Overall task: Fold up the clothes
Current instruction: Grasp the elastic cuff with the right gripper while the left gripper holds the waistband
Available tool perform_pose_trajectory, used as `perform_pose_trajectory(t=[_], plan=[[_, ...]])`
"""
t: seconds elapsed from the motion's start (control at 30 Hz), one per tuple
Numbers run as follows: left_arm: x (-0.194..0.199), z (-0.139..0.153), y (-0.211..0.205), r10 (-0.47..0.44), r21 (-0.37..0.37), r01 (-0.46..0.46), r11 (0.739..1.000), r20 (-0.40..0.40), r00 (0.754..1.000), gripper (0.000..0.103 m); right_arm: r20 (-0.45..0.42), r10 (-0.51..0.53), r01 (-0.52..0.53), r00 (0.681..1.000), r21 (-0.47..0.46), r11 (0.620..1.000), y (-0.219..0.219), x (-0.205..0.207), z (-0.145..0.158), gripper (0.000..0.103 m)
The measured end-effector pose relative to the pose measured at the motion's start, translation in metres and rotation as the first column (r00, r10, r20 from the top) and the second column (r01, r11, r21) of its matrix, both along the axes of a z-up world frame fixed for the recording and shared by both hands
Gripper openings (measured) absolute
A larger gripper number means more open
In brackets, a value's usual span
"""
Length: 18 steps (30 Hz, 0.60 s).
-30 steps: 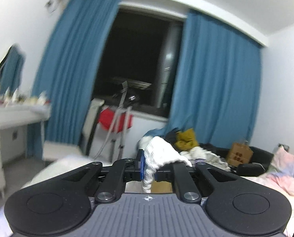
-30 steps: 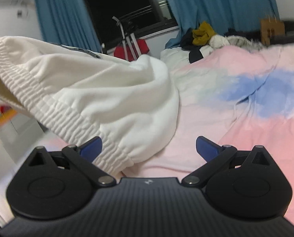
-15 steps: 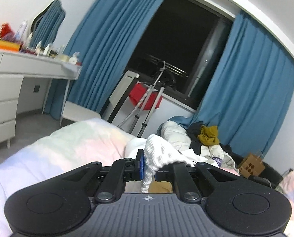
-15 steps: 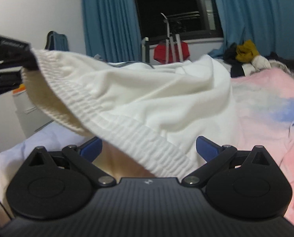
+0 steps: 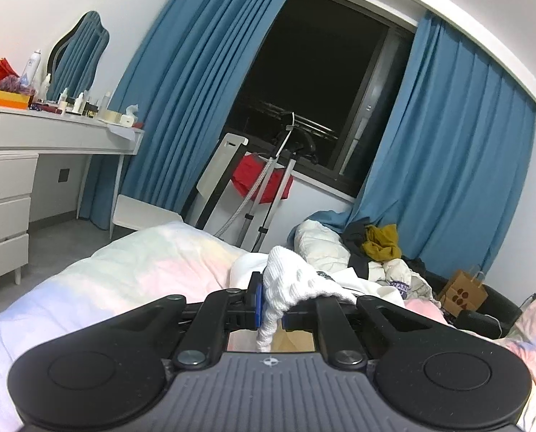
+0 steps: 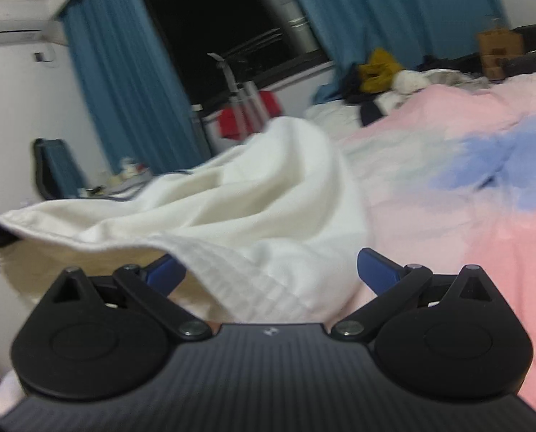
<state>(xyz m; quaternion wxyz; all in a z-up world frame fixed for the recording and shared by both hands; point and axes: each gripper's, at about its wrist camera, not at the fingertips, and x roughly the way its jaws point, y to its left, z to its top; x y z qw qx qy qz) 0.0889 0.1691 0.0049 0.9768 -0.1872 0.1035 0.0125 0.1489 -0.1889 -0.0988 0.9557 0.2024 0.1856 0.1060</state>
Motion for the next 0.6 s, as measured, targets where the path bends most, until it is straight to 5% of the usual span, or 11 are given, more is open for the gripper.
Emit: perform_pose_trajectory(t=[0.2,0.4,0.5,0.6], plan=[[0.002,-0.002,0.007,0.018,-0.028,-0.019,0.999,-0.020,1.000,0.010,-0.181,-0.071,0.044,0.981,-0.149,0.988,0.006,0.011,-0.034,0.103],[0.007,-0.009,0.015,0.049,-0.030,-0.051,0.998,-0.046,0.998,0.010,0.034,-0.148,0.147,0.988,-0.457,0.877,0.029,-0.005,-0.026,0.103],[0.010,-0.010,0.017,0.059,-0.022,-0.060,0.998,-0.049,0.997,0.010,0.058,-0.150,0.160,0.987,-0.450,0.879,0.025,-0.009,-0.017,0.102],[0.014,-0.012,0.017,0.064,-0.001,-0.065,0.998,-0.059,0.996,0.010,0.021,-0.110,0.110,0.994,-0.395,0.912,0.020,-0.008,-0.017,0.080]])
